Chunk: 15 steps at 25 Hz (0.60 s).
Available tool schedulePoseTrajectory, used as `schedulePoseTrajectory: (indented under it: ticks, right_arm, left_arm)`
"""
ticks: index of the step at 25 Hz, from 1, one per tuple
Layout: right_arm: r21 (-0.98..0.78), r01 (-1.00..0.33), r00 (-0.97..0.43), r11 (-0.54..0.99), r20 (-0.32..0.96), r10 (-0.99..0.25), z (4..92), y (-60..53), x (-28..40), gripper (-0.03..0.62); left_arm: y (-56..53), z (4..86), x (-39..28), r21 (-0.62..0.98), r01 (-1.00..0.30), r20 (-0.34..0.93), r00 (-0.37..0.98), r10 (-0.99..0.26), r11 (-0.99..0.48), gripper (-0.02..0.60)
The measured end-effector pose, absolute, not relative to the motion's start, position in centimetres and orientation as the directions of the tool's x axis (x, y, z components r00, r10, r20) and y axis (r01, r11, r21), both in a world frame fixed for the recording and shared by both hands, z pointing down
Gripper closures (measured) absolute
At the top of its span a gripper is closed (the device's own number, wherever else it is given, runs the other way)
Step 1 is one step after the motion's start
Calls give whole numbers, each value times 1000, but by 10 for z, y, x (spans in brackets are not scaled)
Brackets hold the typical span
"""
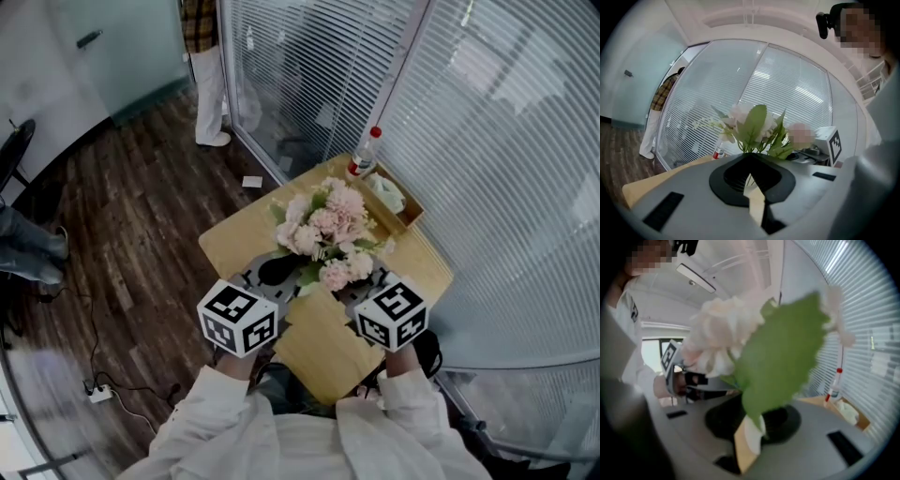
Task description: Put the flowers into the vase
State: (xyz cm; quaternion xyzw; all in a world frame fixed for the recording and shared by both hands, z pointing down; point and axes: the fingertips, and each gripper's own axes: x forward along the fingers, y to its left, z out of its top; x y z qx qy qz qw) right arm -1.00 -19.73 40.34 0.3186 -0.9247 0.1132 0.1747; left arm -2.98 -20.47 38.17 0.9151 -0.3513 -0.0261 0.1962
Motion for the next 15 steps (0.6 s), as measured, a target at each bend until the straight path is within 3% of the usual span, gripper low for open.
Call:
schedulePoseTrajectory:
  ticks: [6,15]
  right_arm:
    - [-99,-655,-713,749,409,-570,405,-197,-6,474]
    - [-80,-669,-673,739,488,-556,414,-194,3,447]
  left_arm:
    - [-201,386,-31,387,-626,99,759,-644,-678,572]
    - [-201,392,-42,405,-641,108,741,-662,-652,572]
